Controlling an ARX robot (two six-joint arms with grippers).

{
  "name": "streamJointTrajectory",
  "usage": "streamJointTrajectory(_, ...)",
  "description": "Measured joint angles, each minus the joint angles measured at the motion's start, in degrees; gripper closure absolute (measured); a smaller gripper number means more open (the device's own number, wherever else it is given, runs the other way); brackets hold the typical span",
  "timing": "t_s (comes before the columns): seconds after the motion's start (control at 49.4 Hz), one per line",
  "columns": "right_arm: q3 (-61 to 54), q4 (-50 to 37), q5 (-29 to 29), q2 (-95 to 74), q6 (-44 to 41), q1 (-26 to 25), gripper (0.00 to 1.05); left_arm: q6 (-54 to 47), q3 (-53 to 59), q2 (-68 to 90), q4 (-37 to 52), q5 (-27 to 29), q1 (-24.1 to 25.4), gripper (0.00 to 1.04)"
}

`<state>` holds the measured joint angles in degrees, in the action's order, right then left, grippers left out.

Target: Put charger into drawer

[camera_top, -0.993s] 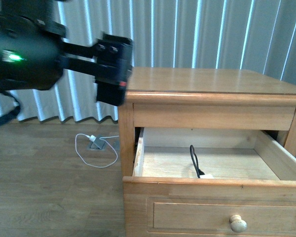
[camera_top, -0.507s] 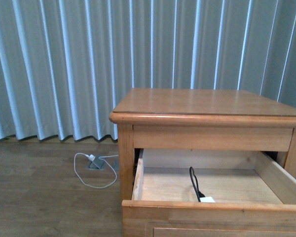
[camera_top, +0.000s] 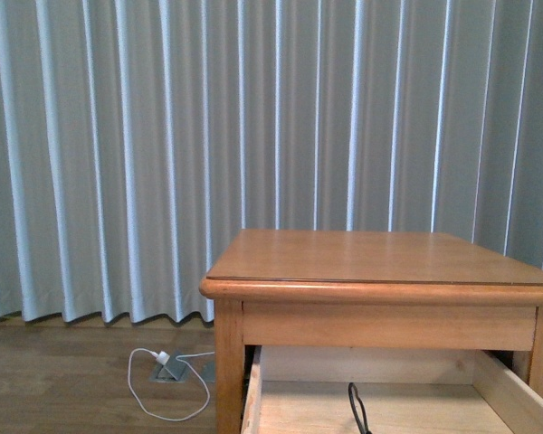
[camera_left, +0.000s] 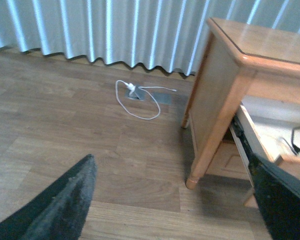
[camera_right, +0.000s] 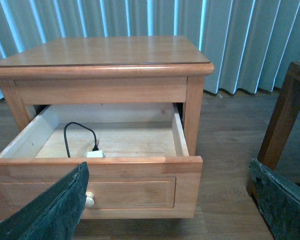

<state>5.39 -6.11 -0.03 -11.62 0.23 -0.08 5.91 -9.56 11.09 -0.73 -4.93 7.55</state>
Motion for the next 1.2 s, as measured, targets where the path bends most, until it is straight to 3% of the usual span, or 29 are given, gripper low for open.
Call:
streamJointTrajectory(0.162, 0.0, 0.0, 0.0, 0.0, 0.0, 0.0, 0.09, -4.3, 2.3, -5.3, -0.6, 4.3, -6.9, 0.43)
streamJointTrajectory(0.486, 0.0, 0.0, 0.0, 0.0, 0.0, 0.0, 0.09, -5.4, 5.6, -7.5, 0.0, 4.8, -7.4, 1.01)
streamJointTrajectory(1.196, 0.0, 0.0, 0.0, 0.0, 0.0, 0.0, 0.09, -5.6, 8.2, -10.9, 0.5, 4.9, -7.4, 1.01)
